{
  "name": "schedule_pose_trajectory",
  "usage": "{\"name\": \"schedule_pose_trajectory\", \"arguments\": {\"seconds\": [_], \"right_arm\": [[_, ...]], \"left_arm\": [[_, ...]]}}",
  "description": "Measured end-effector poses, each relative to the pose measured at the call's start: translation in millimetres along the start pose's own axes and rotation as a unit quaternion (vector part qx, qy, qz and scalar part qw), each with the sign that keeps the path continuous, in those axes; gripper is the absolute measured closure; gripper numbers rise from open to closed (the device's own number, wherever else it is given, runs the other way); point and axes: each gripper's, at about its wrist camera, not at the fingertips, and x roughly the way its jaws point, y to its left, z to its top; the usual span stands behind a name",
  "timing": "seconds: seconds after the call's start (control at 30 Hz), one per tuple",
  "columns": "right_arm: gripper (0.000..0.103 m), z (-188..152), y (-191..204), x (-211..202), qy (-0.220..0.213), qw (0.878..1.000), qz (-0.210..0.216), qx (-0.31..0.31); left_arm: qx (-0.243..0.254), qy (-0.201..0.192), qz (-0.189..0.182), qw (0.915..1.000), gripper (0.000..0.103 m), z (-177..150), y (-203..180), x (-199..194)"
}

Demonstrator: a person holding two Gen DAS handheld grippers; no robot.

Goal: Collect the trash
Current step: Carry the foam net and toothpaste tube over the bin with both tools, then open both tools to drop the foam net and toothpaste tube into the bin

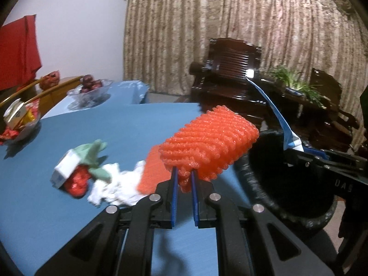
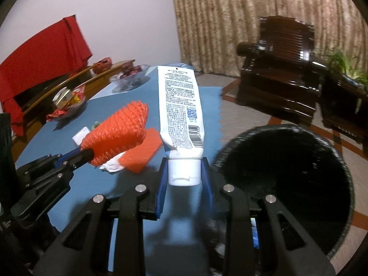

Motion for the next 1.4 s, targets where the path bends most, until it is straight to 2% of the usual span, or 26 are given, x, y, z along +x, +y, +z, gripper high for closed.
{"name": "schedule_pose_trajectory", "arguments": {"seconds": [0.43,0.9,0.97,1.0,1.03,1.07,1.1,1.2,1.27,1.33,1.37,1.4], "right_arm": [[0.076,-22.1,-74.1,-40.9,-0.011,0.995,-0.086,0.045],[0.076,-49.1,-134.4,-46.7,0.009,0.986,-0.141,0.085],[0.074,-53.8,-140.8,-44.7,0.015,0.984,-0.151,0.089],[0.074,-56.9,-144.0,-43.7,0.020,0.983,-0.156,0.092],[0.072,-59.0,-145.8,-43.5,0.021,0.983,-0.160,0.093],[0.064,-61.5,-147.6,-43.5,0.022,0.982,-0.164,0.096],[0.061,-63.3,-148.8,-44.0,0.022,0.981,-0.167,0.097],[0.045,-68.4,-151.6,-47.1,0.020,0.979,-0.175,0.100],[0.022,-67.7,-152.2,-48.4,0.016,0.978,-0.178,0.103],[0.013,-67.3,-148.6,-51.2,0.006,0.979,-0.178,0.102],[0.011,-66.3,-147.6,-52.3,0.004,0.979,-0.176,0.101],[0.011,-65.1,-145.4,-51.8,0.004,0.980,-0.173,0.100]], "left_arm": [[0.032,0.003,-0.074,0.9968,0.092,16.9,-79.3,27.4],[0.059,0.044,-0.128,0.9891,0.092,25.1,-155.8,76.3],[0.062,0.052,-0.139,0.9869,0.090,24.4,-163.4,81.5],[0.060,0.056,-0.144,0.9861,0.086,24.2,-166.4,84.3],[0.059,0.059,-0.148,0.9854,0.074,23.6,-167.8,86.3],[0.058,0.062,-0.152,0.9846,0.067,23.2,-168.2,87.8],[0.055,0.063,-0.155,0.9843,0.058,22.1,-168.0,88.0],[0.055,0.062,-0.159,0.9838,0.047,17.1,-164.1,84.3],[0.055,0.059,-0.157,0.9844,0.040,16.2,-158.4,81.1],[0.054,0.052,-0.149,0.9859,0.031,16.1,-152.1,77.6],[0.052,0.049,-0.145,0.9868,0.027,17.6,-149.7,76.7],[0.048,0.045,-0.137,0.9884,0.019,17.2,-143.1,73.8]]}}
